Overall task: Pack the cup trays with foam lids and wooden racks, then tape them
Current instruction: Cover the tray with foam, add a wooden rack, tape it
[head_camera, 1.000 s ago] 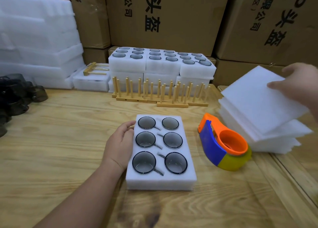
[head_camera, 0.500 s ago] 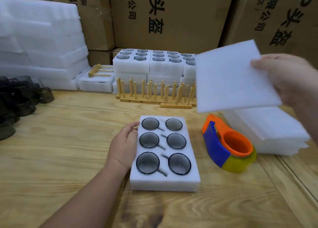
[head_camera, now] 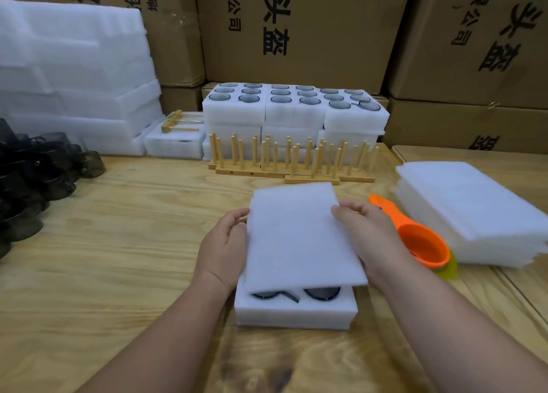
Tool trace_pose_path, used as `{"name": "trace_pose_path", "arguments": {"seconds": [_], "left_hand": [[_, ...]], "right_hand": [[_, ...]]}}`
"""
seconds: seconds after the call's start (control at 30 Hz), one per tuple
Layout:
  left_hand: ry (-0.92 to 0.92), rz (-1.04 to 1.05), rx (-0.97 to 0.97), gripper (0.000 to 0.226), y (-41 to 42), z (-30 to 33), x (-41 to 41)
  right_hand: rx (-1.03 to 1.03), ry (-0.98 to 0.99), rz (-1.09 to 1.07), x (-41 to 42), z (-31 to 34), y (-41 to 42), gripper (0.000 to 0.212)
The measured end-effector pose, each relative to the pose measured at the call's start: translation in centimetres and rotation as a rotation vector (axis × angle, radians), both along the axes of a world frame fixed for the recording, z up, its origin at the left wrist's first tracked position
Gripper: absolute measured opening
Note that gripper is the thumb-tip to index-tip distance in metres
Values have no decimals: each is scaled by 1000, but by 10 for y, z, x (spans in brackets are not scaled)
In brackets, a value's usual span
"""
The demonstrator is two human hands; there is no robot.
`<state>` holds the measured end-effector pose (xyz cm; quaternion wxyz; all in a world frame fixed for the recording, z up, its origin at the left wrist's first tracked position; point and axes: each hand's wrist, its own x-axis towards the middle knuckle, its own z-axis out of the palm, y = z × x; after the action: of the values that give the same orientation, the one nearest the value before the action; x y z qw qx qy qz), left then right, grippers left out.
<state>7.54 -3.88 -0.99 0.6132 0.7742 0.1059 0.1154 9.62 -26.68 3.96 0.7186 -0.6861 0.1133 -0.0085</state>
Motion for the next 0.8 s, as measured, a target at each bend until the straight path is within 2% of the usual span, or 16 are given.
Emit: {"name": "trace_pose_path", "arguments": {"seconds": [0.07, 0.27, 0.43, 0.63, 0.8], "left_hand": [[6, -12, -14, 41, 0, -1, 1], [2, -27, -13, 40, 0, -3, 1], [-25, -39, -92, 41, 1, -1, 1], [-81, -42, -191, 33, -1, 3, -2], [-79, -30, -191, 28, -1, 4, -3]], "right_hand": [[-8, 0, -7, 0, -6, 1, 9], [158, -16, -36, -9, -26, 4, 17], [107, -115, -54, -17, -39, 3, 28], [99, -109, -31, -19, -41, 4, 29], [98, -113, -23, -20, -41, 3, 32]]}}
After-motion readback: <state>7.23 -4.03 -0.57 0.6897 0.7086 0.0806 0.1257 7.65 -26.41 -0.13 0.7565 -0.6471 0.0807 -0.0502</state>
